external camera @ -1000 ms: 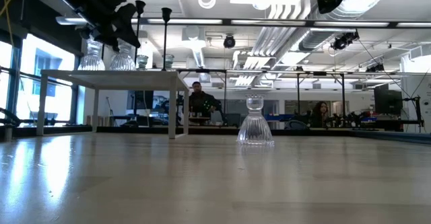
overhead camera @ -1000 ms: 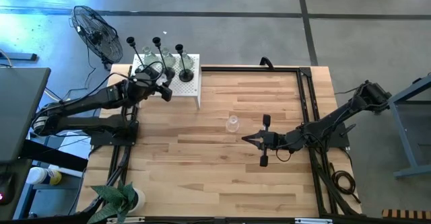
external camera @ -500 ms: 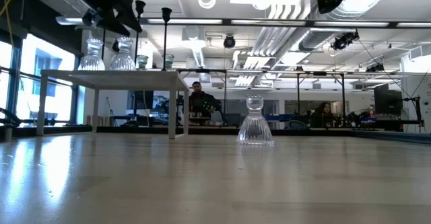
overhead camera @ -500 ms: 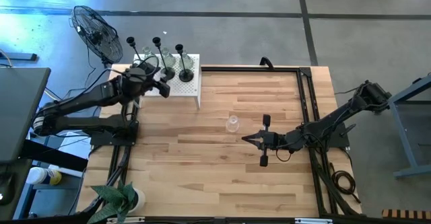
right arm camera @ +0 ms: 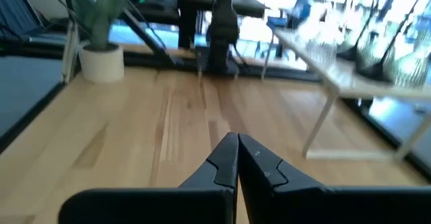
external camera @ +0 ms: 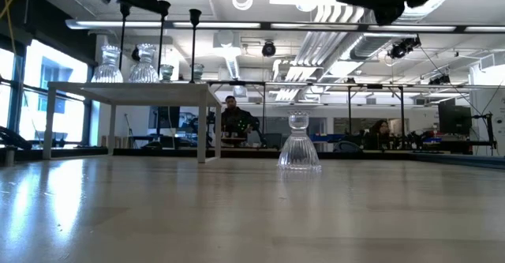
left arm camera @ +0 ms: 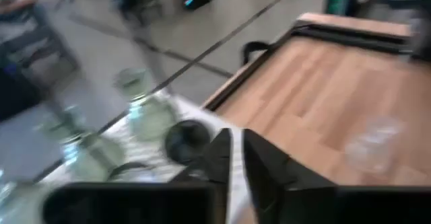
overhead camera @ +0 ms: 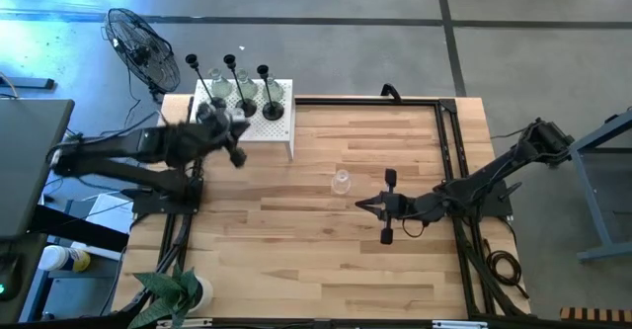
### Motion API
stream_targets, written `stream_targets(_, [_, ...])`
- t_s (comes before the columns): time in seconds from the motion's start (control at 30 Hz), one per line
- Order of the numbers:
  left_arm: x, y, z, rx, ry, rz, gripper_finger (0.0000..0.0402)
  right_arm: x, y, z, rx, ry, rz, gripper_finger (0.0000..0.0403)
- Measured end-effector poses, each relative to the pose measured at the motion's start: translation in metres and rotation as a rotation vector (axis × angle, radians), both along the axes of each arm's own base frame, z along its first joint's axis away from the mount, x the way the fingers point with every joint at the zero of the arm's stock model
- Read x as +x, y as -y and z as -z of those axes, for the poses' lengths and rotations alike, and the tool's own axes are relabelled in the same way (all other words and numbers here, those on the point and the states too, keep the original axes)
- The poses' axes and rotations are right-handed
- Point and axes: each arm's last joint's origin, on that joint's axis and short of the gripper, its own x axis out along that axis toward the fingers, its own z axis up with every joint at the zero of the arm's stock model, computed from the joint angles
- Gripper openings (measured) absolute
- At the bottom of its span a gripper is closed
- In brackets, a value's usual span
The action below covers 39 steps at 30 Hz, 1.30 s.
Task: Pick & Place candle stick holders
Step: Put the transparent glass candle holder on the shelf aligned with the other transparent glass candle holders
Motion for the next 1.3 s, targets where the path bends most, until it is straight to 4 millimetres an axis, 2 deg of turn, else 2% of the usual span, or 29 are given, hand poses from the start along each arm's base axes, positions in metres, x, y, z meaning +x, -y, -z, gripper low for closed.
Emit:
stream_targets(0.07, [0.005, 0.016, 0.003, 0.024, 0.007, 0.064, 0.0011, 0.000, 0.003, 0.006, 0.036, -0.031, 0.022, 0.0001])
stream_targets(0.27, [0.010, 0.069, 0.023, 0.113, -0.002, 0.221, 0.0023, -0.009, 0.017, 0.038, 0.208, -0.067, 0.160, 0.0016])
stream_targets(0.4, [0.003, 0.092, 0.039, 0.123, 0.001, 0.314, 0.0010, -0.013, 0.028, 0.055, 0.309, -0.083, 0.232, 0.0068])
stream_targets(0.53, [-0.003, 0.104, 0.052, 0.083, 0.031, 0.395, 0.0002, -0.005, 0.033, 0.066, 0.299, -0.069, 0.265, 0.0142])
stream_targets(0.73, [-0.009, 0.104, 0.075, 0.027, 0.123, 0.431, 0.0003, 0.013, 0.048, 0.090, 0.252, -0.076, 0.362, 0.0241])
stream_targets(0.9, [-0.016, 0.099, 0.094, 0.014, 0.205, 0.463, 0.0003, 0.024, 0.053, 0.103, 0.249, -0.062, 0.353, 0.0295])
stream_targets(1.13, [-0.024, 0.092, 0.105, 0.005, 0.259, 0.461, 0.0003, 0.034, 0.072, 0.117, 0.260, -0.053, 0.381, 0.0306])
stream_targets(1.3, [-0.025, 0.091, 0.106, 0.010, 0.255, 0.460, 0.0003, 0.052, 0.082, 0.112, 0.271, -0.048, 0.309, 0.0307])
